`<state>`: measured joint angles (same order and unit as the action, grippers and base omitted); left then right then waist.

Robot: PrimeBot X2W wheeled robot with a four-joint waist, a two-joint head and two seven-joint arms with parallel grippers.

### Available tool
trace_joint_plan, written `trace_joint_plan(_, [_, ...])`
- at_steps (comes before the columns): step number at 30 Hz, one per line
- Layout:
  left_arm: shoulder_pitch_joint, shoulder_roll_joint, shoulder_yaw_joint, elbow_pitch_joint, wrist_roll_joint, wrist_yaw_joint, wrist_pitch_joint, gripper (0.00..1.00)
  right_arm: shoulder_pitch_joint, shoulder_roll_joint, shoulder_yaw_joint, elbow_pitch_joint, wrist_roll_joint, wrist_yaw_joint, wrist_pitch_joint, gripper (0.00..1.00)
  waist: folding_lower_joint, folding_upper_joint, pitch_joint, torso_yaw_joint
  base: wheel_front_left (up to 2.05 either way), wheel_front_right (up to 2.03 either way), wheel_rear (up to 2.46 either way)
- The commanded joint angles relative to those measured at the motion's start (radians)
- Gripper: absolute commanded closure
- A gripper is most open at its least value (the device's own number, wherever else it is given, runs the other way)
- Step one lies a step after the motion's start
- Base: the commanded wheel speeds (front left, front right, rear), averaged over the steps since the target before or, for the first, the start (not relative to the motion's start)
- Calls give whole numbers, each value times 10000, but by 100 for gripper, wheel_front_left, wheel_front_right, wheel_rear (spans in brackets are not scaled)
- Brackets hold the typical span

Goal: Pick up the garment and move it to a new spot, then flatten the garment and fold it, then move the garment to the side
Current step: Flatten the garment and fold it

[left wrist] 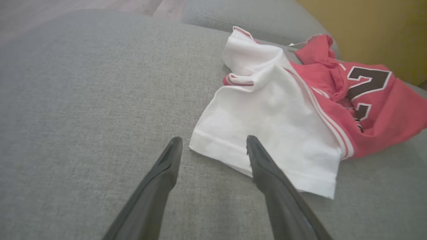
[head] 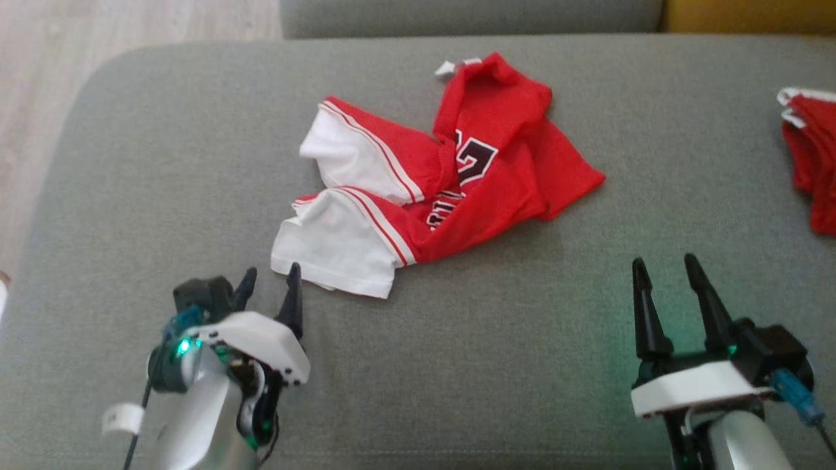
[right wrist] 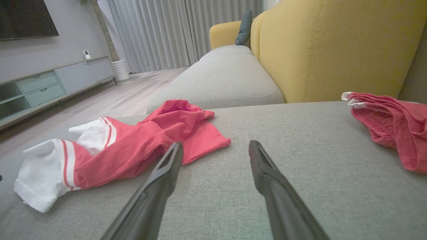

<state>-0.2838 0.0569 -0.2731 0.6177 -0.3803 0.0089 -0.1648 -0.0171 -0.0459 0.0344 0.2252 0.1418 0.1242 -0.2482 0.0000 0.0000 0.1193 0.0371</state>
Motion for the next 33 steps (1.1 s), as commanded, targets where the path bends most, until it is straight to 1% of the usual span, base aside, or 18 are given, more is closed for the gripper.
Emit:
trace_joint_plan(1, [-704,178,398,34,-44,-6,-2,0,-509,-43,253,-413,-104,65,-134,0,0,0,463,-248,0,0,0])
trace_joint_plan(8, [-1595,439,467,1087,-22,109,187,0,-796,-43,209,-429,-128,65,-135,0,0,0,1067,-436,0,0,0])
trace_joint_plan(13, [-1788,540,300,1416,17,-2,572,0,-848,-43,196,-422,-111,65,-135,0,0,0,1119,-448,0,0,0])
trace_joint_plan(14, [-1801,557,251,1457,14,-50,693,9,-855,-43,198,-418,-101,65,-135,0,0,0,1116,-447,0,0,0])
trace_joint_plan(15, [-1800,569,199,1471,10,-100,819,42,-862,-43,199,-415,-89,65,-135,0,0,0,1108,-443,0,0,0])
trace_joint_plan(16, [-1789,580,154,1452,5,-144,921,65,-867,-43,197,-412,-79,65,-135,0,0,0,1099,-435,0,0,0])
trace_joint_plan(17, [-1769,594,108,1408,3,-188,1007,91,-869,-43,191,-409,-71,65,-135,0,0,0,1088,-423,0,0,0])
trace_joint_plan(18, [-1739,609,75,1339,-3,-218,1066,100,-871,-43,178,-403,-64,65,-135,0,0,0,1077,-407,0,0,0])
trace_joint_plan(23, [-1391,669,-61,710,-33,-292,1173,100,-967,-43,25,-288,-111,65,-135,0,0,0,1002,-228,0,0,0])
trace_joint_plan(27, [-900,675,4,-105,-148,-173,965,100,-1250,-43,-350,-66,-254,65,-74,0,0,0,908,21,0,0,0])
trace_joint_plan(28, [-750,674,43,-354,-190,-125,894,100,-1371,-43,-489,16,-287,65,13,0,0,0,886,93,0,0,0])
trace_joint_plan(29, [-425,675,115,-908,-266,-11,788,100,-1686,-43,-831,237,-418,65,272,0,0,0,857,264,0,0,0])
trace_joint_plan(33, [242,672,254,-2157,-423,229,675,100,-2546,-43,-1441,913,-866,65,996,0,0,0,881,660,0,0,0])
